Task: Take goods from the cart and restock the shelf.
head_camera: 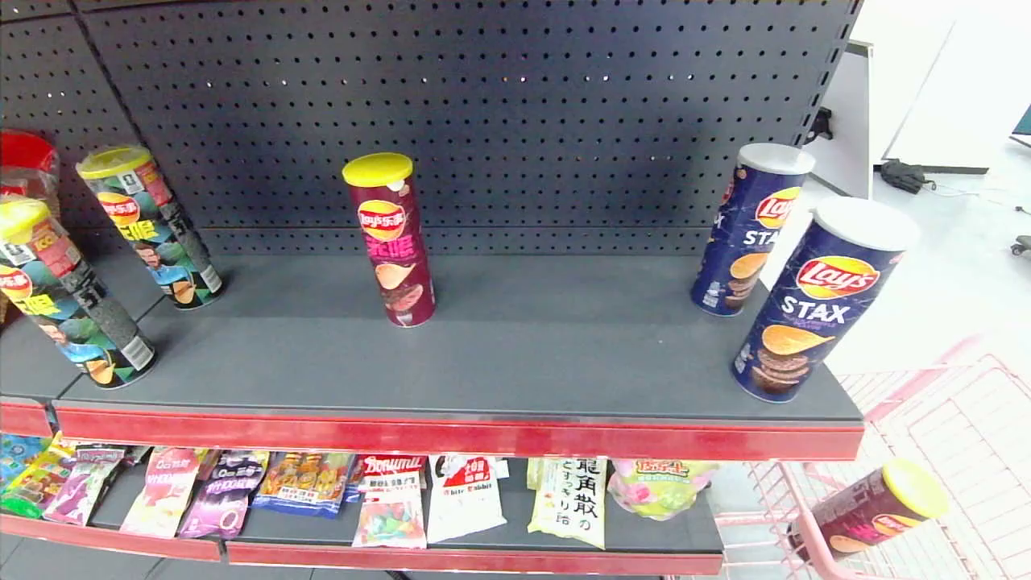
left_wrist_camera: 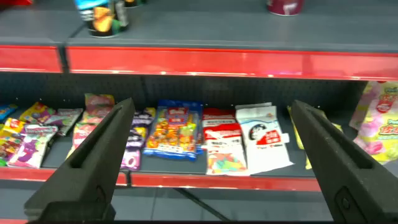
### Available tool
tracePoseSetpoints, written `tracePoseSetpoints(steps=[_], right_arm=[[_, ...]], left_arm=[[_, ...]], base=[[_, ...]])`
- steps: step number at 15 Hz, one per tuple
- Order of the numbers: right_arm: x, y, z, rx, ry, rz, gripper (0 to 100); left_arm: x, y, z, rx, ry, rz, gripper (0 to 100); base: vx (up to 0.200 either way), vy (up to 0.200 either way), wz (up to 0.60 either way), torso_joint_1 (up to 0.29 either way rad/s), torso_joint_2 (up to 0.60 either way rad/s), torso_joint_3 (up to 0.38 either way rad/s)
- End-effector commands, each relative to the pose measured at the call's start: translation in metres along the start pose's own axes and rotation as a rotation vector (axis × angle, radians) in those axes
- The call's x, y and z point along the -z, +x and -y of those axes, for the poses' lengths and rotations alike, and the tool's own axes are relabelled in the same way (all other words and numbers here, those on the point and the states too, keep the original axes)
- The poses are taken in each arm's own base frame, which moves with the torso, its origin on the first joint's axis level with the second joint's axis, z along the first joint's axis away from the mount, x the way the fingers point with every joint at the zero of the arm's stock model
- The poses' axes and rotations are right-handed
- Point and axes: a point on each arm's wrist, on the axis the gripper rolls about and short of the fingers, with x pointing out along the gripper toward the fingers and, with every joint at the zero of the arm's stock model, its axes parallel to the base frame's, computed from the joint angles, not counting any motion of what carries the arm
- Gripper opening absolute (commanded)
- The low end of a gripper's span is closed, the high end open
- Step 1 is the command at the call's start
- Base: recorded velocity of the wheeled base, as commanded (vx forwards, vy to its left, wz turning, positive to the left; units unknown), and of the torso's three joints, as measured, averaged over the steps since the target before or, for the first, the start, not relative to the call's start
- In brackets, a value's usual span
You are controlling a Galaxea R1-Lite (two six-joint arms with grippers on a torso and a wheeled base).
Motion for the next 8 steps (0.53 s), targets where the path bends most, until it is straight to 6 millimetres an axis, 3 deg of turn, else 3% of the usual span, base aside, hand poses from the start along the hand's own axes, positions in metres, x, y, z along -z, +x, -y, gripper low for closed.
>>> tracePoseSetpoints(steps=[1,4,7,8], right_arm=[[0.0000,0.0000,0.0000,-0.001,0.000,0.000,100],[0.0000,0.0000,0.0000,-0.001,0.000,0.000,100],[0.0000,0.0000,0.0000,-0.001,0.000,0.000,100],[0.0000,0.0000,0.0000,-0.001,0.000,0.000,100]], left_arm=[[0.0001,0.0001,0.0000,-0.001,0.000,-0.002,100],[-0.0001,0.0001,0.0000,-0.001,0.000,0.000,100],[0.0001,0.0001,0.0000,-0.001,0.000,-0.002,100],[0.0001,0.0001,0.0000,-0.001,0.000,-0.002,100]], base=[[0.000,-0.200,0.00,-0.002,0.00,0.007],[0.000,-0.200,0.00,-0.001,0.00,0.002],[0.000,0.000,0.00,0.000,0.00,0.000],[0.000,0.000,-0.60,0.007,0.01,0.007]])
